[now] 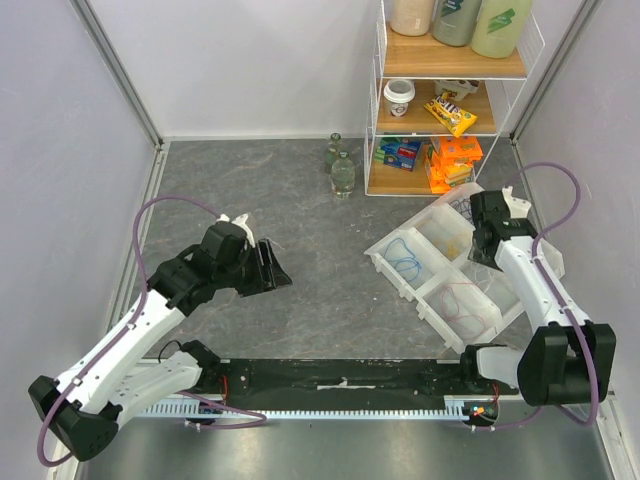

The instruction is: Untangle the cables

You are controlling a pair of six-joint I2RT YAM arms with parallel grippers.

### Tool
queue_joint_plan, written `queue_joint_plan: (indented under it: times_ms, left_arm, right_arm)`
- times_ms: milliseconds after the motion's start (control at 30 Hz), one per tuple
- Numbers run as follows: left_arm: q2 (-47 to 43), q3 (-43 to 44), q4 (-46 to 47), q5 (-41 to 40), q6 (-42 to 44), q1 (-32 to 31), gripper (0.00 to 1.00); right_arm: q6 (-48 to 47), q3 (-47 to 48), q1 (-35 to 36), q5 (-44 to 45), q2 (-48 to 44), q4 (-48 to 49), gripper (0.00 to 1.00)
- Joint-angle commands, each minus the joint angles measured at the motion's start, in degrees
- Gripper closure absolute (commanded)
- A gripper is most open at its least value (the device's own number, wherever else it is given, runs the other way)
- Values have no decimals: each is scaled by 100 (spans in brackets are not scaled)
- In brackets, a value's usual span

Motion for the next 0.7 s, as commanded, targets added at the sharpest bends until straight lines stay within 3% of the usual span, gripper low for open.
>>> queue_joint_plan:
  times_ms: [0, 100, 233, 500, 667]
  left_arm:
    - [100, 138, 226, 53, 15, 33, 39]
    - [223, 235, 244, 106, 32, 24, 39]
    - [302, 200, 384, 203, -99, 33, 39]
    - [382, 112, 982, 519, -653, 33, 40]
    - [224, 567, 877, 274, -706, 24, 39]
  right_arm:
    - [-258, 704, 126, -275, 36, 49, 33]
    - [-363, 1144, 521, -373, 10, -21, 29]
    - [-653, 1689, 1601, -416, 80, 40, 28]
    - [-1391, 2235, 3702, -2137, 634, 655, 26]
    - [-1480, 2577, 4284, -3061, 529, 1033, 25]
